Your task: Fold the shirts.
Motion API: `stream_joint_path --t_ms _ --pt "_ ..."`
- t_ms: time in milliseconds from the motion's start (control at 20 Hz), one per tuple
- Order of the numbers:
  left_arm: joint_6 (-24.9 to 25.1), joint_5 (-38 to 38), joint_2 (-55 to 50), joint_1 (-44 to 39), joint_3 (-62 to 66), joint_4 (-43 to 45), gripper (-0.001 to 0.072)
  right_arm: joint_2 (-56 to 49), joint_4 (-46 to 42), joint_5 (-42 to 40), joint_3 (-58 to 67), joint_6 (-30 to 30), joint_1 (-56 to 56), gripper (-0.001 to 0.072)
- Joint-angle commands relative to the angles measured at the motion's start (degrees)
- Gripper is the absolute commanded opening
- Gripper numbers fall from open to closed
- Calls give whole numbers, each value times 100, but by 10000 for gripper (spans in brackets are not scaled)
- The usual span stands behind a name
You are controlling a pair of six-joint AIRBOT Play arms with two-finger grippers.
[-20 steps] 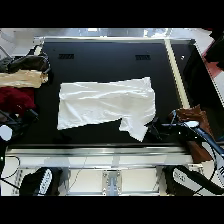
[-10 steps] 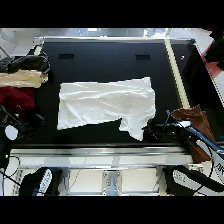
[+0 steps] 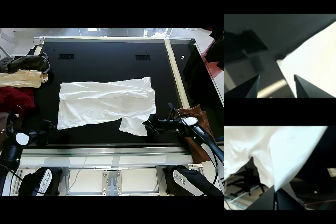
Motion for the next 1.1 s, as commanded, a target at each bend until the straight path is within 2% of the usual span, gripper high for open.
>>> stream_joint_path --t_ms 0,250,450,550,750,950,1000,1050 --pt "-310 542 -4 7 -409 -780 495 212 -48 109 28 4 4 18" --pt "-225 1019 -195 7 -459 -1021 483 212 -52 166 28 4 4 19" --pt "669 1370 -601 7 -459 -2013 482 212 -52 184 28 4 4 19" --pt "986 1403 -835 7 -459 -2240 467 212 -52 184 28 4 4 19" --pt "1051 1539 -1152 7 -459 -2238 456 212 -50 186 28 4 4 18" --pt "1058 1766 -1193 7 -455 -2238 61 214 -46 175 28 4 4 18" --pt "1193 1856 -1191 7 -428 -2240 17 214 -42 175 33 4 4 18" --pt "1449 1910 -1169 7 -363 -2243 17 245 -46 175 55 4 4 18"
